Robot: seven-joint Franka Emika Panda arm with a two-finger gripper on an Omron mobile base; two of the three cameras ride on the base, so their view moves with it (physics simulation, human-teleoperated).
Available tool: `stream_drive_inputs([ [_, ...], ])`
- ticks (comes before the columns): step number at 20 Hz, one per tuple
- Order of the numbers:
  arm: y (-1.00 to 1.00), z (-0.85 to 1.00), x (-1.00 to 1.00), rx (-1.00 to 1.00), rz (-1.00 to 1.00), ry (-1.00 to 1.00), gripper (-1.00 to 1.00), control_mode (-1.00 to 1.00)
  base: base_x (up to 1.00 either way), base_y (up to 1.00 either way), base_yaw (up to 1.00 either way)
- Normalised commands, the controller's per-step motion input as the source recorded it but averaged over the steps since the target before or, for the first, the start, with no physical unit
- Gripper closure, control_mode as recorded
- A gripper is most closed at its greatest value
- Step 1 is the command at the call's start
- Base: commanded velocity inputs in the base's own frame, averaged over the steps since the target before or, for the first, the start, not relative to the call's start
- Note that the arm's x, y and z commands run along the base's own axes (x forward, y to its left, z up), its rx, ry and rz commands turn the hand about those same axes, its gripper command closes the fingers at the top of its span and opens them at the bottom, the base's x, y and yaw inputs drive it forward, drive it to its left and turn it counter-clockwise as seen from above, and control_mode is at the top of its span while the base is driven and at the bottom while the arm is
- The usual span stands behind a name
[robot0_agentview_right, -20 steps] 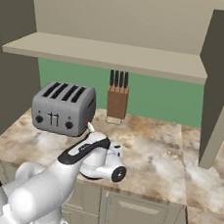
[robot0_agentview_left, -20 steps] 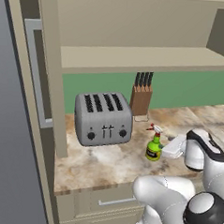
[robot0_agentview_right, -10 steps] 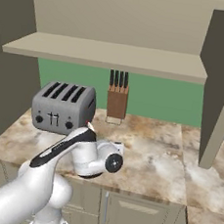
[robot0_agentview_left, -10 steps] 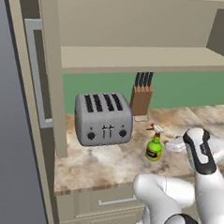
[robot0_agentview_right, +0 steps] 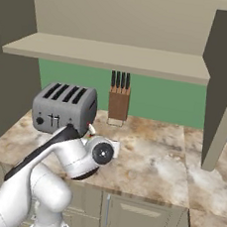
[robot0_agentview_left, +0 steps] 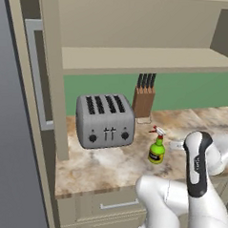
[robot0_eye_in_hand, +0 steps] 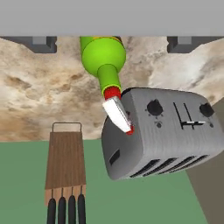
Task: Move the cutting board and knife to the sink. Then move spray from the cabinet to the counter.
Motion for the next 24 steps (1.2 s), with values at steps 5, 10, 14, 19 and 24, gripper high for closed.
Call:
stream_drive_inputs([
  [5, 0.1, 0.4, -0.29, 0.0, -0.02, 0.12, -1.0, -1.0, 0.0, 0.0, 0.0],
  [10, 0.09, 0.39, -0.29, 0.0, -0.03, 0.1, -1.0, -1.0, 0.0, 0.0, 0.0],
  [14, 0.05, 0.38, -0.34, 0.0, -0.03, 0.04, -1.0, -1.0, 0.0, 0.0, 0.0],
  [19, 0.07, 0.34, -0.4, 0.0, -0.07, 0.02, -1.0, -1.0, 0.0, 0.0, 0.0],
  [24, 0.11, 0.28, -0.4, 0.0, -0.08, 0.01, -1.0, -1.0, 0.0, 0.0, 0.0],
])
